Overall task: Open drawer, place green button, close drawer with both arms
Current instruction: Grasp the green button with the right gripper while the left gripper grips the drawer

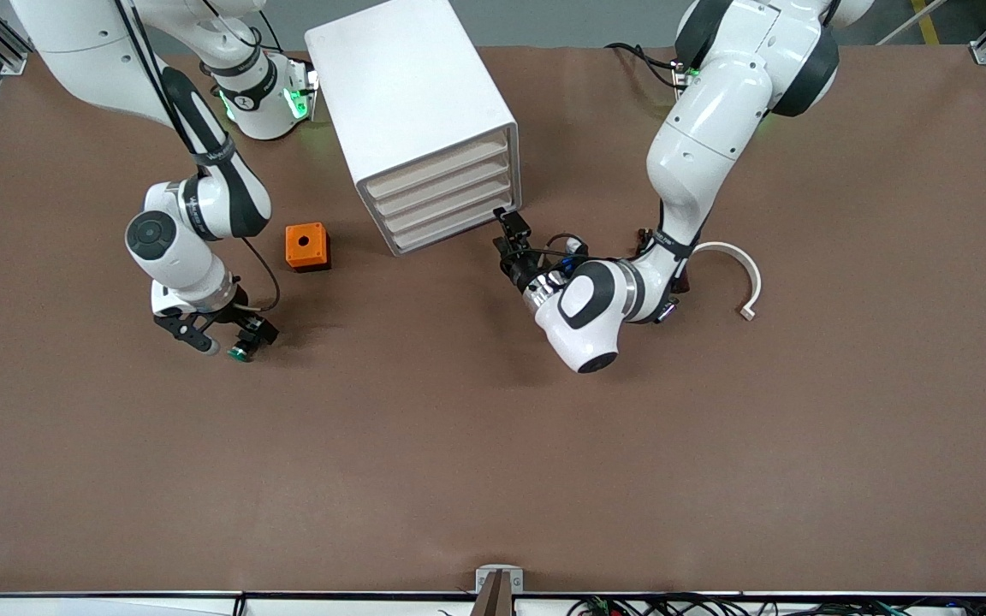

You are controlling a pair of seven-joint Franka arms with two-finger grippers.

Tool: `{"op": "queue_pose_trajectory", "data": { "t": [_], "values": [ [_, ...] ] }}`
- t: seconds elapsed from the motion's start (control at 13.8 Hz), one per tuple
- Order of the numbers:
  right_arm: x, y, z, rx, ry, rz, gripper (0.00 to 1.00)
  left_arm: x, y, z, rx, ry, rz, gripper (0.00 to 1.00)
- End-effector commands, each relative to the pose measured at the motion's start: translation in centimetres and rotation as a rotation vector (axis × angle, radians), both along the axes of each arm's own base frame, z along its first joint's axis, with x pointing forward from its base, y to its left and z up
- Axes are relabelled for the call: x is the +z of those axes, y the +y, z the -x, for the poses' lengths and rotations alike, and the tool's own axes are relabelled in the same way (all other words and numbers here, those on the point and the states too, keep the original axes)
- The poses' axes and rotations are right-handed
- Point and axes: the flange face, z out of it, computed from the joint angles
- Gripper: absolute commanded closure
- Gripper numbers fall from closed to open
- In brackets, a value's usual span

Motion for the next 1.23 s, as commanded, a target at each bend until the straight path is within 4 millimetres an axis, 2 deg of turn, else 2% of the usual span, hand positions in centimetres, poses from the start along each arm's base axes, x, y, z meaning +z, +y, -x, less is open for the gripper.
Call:
{"op": "queue_pose_trajectory", "data": {
  "t": [0.0,0.15,0.29,0.44,0.73,1.16],
  "values": [
    [-0.4,-0.2,0.3,0.009,-0.004,0.017,0.00,0.1,-0.9,0.5,-0.011,0.028,0.001,0.47],
    [-0.9,-0.6,0.3,0.003,0.004,0.018,0.00,0.0,-1.5,1.7,-0.041,0.053,0.004,0.54],
    [-1.0,-1.6,0.1,0.007,0.004,0.023,0.00,-0.1,-2.0,2.7,-0.069,0.074,0.005,0.54],
    [-1.1,-1.8,0.2,0.020,0.007,0.031,0.00,-0.5,-2.8,4.0,-0.101,0.092,0.000,0.54],
    [-1.1,-1.8,0.2,0.018,0.007,0.031,0.00,-2.2,-2.7,4.8,-0.105,0.127,-0.036,0.54],
    [-1.5,-1.8,0.3,0.013,0.016,0.031,0.00,-2.2,-4.1,6.6,-0.140,0.154,-0.022,0.55]
  ]
}}
